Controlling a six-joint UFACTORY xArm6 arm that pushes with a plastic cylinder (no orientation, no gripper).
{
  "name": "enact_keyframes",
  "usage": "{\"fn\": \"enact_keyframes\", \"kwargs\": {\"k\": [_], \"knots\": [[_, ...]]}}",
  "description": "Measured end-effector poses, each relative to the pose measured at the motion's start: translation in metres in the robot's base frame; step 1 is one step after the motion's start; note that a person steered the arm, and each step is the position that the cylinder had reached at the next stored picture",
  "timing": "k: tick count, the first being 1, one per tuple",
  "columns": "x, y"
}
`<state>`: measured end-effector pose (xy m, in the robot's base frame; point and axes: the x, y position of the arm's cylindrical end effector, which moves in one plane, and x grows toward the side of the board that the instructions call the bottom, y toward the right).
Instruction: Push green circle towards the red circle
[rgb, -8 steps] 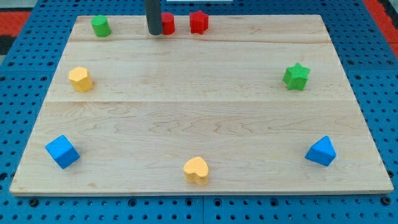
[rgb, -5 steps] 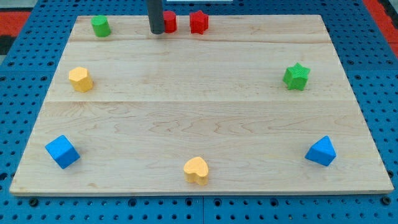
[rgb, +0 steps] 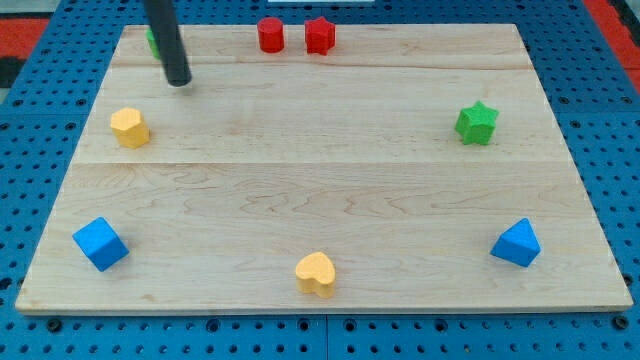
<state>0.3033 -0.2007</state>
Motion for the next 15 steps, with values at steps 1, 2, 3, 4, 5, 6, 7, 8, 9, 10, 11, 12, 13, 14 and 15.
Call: {"fn": "enact_keyframes", "kwargs": {"k": [1,2,3,4,5,6,7,8,9,10,11,12,13,14,15], "knots": [[-0.020,-0.020],[-0.024,-0.054],[-0.046,-0.057],[-0.060,-0.054],[-0.069,-0.029],[-0.077,-0.032],[-0.082,-0.045],[-0.091,-0.045],[-0.105,-0.044],[-0.109,-0.018],[-0.104,0.004],[-0.100,-0.005],[-0.080,-0.019],[-0.074,-0.007],[-0.073,0.006]]}}
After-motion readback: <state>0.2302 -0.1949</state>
